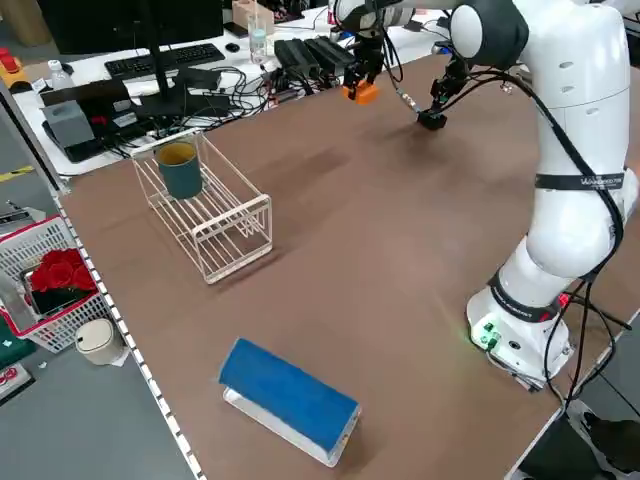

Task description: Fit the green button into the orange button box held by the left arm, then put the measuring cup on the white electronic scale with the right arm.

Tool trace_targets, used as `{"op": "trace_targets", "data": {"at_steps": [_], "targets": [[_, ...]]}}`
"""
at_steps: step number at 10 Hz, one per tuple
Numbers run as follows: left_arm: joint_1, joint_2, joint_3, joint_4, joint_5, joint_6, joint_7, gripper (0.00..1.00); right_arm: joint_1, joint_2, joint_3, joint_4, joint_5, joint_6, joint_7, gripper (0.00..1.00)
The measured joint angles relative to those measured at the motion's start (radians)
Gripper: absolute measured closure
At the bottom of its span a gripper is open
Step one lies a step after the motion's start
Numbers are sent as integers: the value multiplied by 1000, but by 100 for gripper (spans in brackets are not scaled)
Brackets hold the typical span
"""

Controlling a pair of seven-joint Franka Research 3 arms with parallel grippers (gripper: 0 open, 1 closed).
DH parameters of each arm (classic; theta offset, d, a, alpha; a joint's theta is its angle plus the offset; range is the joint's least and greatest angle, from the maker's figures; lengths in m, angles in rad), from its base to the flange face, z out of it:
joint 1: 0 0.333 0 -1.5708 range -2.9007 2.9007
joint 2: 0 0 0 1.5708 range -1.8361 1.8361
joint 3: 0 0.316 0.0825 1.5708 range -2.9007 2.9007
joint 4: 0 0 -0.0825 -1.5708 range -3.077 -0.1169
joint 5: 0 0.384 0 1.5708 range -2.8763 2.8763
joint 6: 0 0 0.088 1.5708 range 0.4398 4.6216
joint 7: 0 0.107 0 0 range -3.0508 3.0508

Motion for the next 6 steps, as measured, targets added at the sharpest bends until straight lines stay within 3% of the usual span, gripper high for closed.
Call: {"op": "trace_targets", "data": {"at_steps": [4,6], "targets": [[3,0,0,3,0,0,0,21,0,4,-4,0,-11,16,3,61],[3,0,0,3,0,0,0,21,4,44,-5,-1,-22,43,9,61]]}}
